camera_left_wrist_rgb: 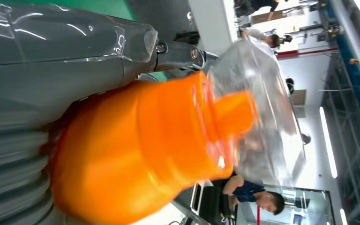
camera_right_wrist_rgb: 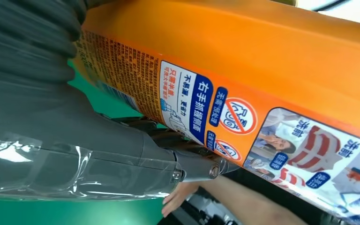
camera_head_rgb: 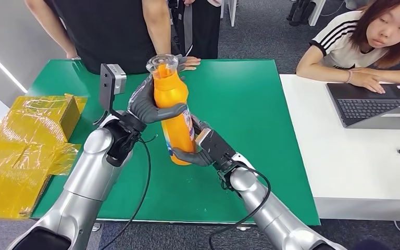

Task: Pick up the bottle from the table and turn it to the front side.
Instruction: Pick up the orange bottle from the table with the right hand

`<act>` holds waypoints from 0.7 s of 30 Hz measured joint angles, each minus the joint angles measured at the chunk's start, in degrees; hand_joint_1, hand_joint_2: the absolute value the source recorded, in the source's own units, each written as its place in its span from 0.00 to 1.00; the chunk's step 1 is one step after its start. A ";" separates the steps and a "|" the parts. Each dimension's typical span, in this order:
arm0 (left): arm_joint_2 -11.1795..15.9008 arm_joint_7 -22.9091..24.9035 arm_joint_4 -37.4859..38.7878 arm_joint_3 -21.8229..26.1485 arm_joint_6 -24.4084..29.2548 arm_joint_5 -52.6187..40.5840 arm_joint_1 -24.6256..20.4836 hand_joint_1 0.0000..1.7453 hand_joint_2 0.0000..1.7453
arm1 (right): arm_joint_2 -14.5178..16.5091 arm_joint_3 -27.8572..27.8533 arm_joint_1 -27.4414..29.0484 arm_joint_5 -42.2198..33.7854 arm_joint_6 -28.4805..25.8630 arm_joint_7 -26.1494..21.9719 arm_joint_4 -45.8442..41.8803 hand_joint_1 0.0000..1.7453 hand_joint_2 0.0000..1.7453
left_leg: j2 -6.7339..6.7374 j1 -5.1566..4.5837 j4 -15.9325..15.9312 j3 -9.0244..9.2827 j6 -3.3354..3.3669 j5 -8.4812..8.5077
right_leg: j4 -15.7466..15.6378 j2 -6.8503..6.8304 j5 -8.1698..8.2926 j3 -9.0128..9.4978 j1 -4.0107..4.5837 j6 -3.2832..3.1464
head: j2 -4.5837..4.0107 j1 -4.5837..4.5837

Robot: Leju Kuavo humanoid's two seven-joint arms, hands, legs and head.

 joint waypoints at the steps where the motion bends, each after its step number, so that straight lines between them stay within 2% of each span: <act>1: 0.00 0.00 0.27 0.00 -0.05 0.03 -0.08 0.00 1.00 | 0.04 0.18 -0.01 0.05 -0.01 0.01 0.18 1.00 1.00 | 0.00 0.00 0.00 0.00 0.00 0.00 | 0.00 0.00 0.00 0.00 0.00 0.00 | 0.00 0.00; 10: 0.00 0.32 2.72 0.00 0.11 -0.40 -0.85 0.00 1.00 | 0.03 0.94 0.03 0.91 -1.20 0.42 1.44 1.00 1.00 | 0.00 0.00 0.00 0.00 0.00 0.00 | -0.01 0.00 0.00 -0.01 0.00 0.00 | -0.01 0.00; 11: 0.00 0.34 3.47 0.00 0.22 -0.69 -1.14 0.21 1.00 | -0.05 0.93 0.16 0.98 -1.40 0.55 1.56 1.00 1.00 | 0.00 0.00 0.00 0.00 0.00 0.00 | -0.01 0.00 0.00 -0.01 0.00 0.00 | -0.01 0.00; 14: 0.09 0.34 6.10 -0.02 -0.09 -1.50 -2.19 0.96 1.00 | -0.71 0.90 0.96 1.25 -2.03 0.84 1.73 1.00 1.00 | 0.00 0.00 0.00 0.00 0.00 0.00 | -0.01 -0.01 0.00 -0.01 0.00 0.00 | -0.02 0.01; 15: 0.19 0.33 6.89 -0.04 -0.58 -1.60 -2.55 1.00 1.00 | -1.08 0.89 1.39 1.40 -2.19 0.91 1.73 0.98 1.00 | -0.01 0.00 0.00 0.00 0.00 0.00 | -0.01 -0.01 0.00 0.00 0.00 0.00 | -0.02 0.01; 19: 0.66 0.50 8.91 -0.07 -2.62 -0.87 -3.57 1.00 1.00 | -2.71 0.80 3.72 1.80 -3.30 0.96 1.29 0.87 1.00 | 0.00 -0.01 0.01 0.00 0.00 0.00 | -0.02 0.01 0.00 -0.01 -0.01 0.00 | -0.02 -0.01; 21: 0.78 1.09 9.26 -0.12 -3.73 0.17 -3.64 1.00 1.00 | -3.71 0.45 5.09 1.80 -3.97 1.14 0.10 0.76 1.00 | -0.02 -0.01 0.01 -0.01 0.00 -0.01 | -0.03 -0.02 0.00 -0.02 -0.01 0.00 | -0.02 0.00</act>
